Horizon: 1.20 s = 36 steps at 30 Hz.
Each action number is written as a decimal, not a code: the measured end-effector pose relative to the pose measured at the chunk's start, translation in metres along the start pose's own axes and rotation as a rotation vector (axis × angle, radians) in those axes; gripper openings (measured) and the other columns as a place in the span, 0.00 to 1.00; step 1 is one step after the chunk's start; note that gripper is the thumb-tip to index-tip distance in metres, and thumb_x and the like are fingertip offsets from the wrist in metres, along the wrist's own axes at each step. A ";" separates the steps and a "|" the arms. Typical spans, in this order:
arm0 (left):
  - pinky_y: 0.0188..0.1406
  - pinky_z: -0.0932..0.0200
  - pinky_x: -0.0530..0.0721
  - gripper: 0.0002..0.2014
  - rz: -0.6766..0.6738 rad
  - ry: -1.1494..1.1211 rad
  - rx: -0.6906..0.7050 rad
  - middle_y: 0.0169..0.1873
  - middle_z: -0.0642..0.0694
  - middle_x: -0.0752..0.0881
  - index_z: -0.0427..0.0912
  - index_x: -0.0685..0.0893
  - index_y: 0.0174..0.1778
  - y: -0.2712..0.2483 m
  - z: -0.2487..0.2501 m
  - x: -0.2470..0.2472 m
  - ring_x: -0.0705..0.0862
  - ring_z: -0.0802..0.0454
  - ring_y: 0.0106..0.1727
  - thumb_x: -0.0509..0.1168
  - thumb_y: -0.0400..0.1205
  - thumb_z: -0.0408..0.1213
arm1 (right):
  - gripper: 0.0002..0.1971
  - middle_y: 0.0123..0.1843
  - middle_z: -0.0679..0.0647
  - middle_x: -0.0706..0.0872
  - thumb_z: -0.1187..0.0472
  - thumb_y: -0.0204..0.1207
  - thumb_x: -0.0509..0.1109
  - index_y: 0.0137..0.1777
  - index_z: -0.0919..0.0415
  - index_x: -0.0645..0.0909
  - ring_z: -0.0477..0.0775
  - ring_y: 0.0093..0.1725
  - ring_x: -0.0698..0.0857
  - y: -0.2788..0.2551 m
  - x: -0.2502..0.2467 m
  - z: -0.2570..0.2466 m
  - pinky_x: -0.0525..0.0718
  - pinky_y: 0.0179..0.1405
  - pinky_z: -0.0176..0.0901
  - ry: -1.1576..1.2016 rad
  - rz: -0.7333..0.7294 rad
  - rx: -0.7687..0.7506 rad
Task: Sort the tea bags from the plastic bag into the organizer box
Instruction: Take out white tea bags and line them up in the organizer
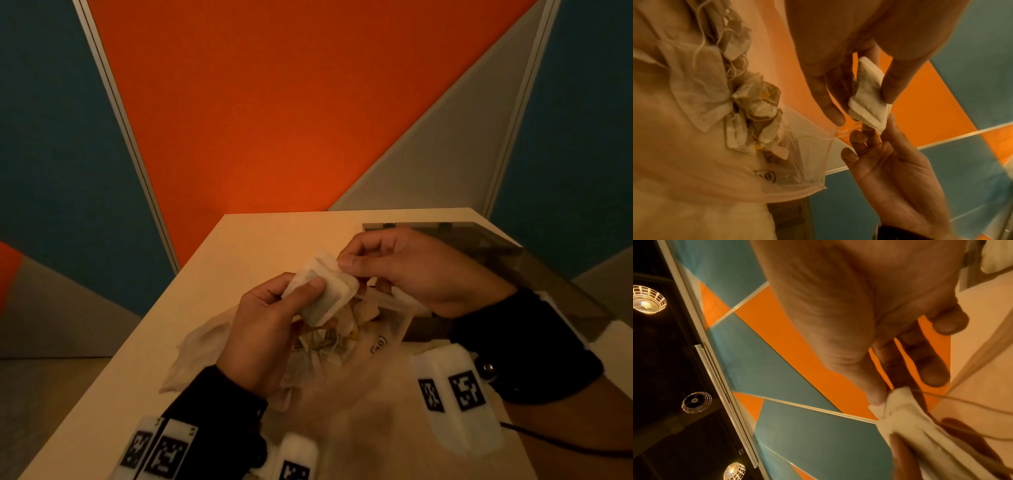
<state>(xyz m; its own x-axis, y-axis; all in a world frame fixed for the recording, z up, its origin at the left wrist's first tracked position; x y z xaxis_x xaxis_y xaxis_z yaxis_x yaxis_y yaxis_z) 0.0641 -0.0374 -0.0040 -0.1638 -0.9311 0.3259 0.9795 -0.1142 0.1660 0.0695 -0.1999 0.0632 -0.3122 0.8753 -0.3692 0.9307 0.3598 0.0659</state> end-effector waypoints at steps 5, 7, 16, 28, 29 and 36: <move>0.31 0.57 0.87 0.17 0.027 -0.027 0.012 0.40 0.33 0.88 0.23 0.86 0.48 0.000 0.002 0.001 0.87 0.46 0.37 0.71 0.71 0.36 | 0.07 0.36 0.53 0.86 0.66 0.81 0.68 0.49 0.70 0.85 0.40 0.31 0.82 0.001 0.007 -0.001 0.77 0.28 0.27 0.059 -0.007 0.000; 0.31 0.58 0.85 0.16 0.035 0.000 0.015 0.39 0.33 0.88 0.25 0.88 0.46 0.000 0.001 0.000 0.86 0.45 0.36 0.71 0.71 0.36 | 0.09 0.38 0.52 0.87 0.62 0.81 0.68 0.49 0.67 0.87 0.42 0.34 0.82 0.001 0.006 0.000 0.76 0.33 0.34 0.024 0.000 0.035; 0.38 0.51 0.86 0.14 -0.001 0.073 0.041 0.42 0.28 0.90 0.28 0.90 0.43 -0.005 0.004 0.004 0.87 0.38 0.39 0.73 0.69 0.36 | 0.07 0.39 0.52 0.93 0.62 0.73 0.78 0.48 0.64 0.90 0.42 0.37 0.88 -0.002 0.005 -0.003 0.84 0.35 0.32 -0.108 -0.012 0.035; 0.49 0.47 0.86 0.08 -0.019 0.267 -0.012 0.46 0.35 0.91 0.26 0.88 0.46 -0.001 -0.005 0.005 0.88 0.36 0.50 0.66 0.80 0.28 | 0.04 0.38 0.45 0.90 0.58 0.76 0.75 0.47 0.56 0.86 0.34 0.34 0.85 0.000 -0.100 -0.042 0.77 0.31 0.25 -0.453 0.230 0.007; 0.51 0.46 0.84 0.08 -0.008 0.292 -0.011 0.46 0.36 0.91 0.27 0.88 0.45 -0.001 -0.005 0.004 0.87 0.36 0.51 0.66 0.80 0.28 | 0.03 0.40 0.46 0.90 0.58 0.76 0.74 0.47 0.55 0.86 0.37 0.38 0.86 0.004 -0.103 -0.037 0.78 0.36 0.30 -0.467 0.235 0.028; 0.50 0.46 0.78 0.06 0.054 0.335 -0.028 0.45 0.34 0.90 0.33 0.91 0.42 0.001 -0.006 -0.001 0.84 0.42 0.46 0.69 0.79 0.30 | 0.04 0.48 0.50 0.85 0.57 0.80 0.70 0.44 0.54 0.81 0.53 0.51 0.84 0.014 -0.092 0.039 0.81 0.48 0.45 -0.556 0.197 0.181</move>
<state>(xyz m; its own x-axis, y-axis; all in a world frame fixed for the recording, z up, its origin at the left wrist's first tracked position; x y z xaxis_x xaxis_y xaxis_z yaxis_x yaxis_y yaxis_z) 0.0656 -0.0388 -0.0099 -0.0684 -0.9976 0.0085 0.9892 -0.0668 0.1301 0.1187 -0.2878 0.0623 -0.0305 0.6025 -0.7976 0.9935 0.1057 0.0418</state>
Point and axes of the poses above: each hand's wrist, its own y-axis towards the middle knuckle, its own x-axis out of the palm, z = x × y, the point moved 4 cm from there along y, towards the middle knuckle
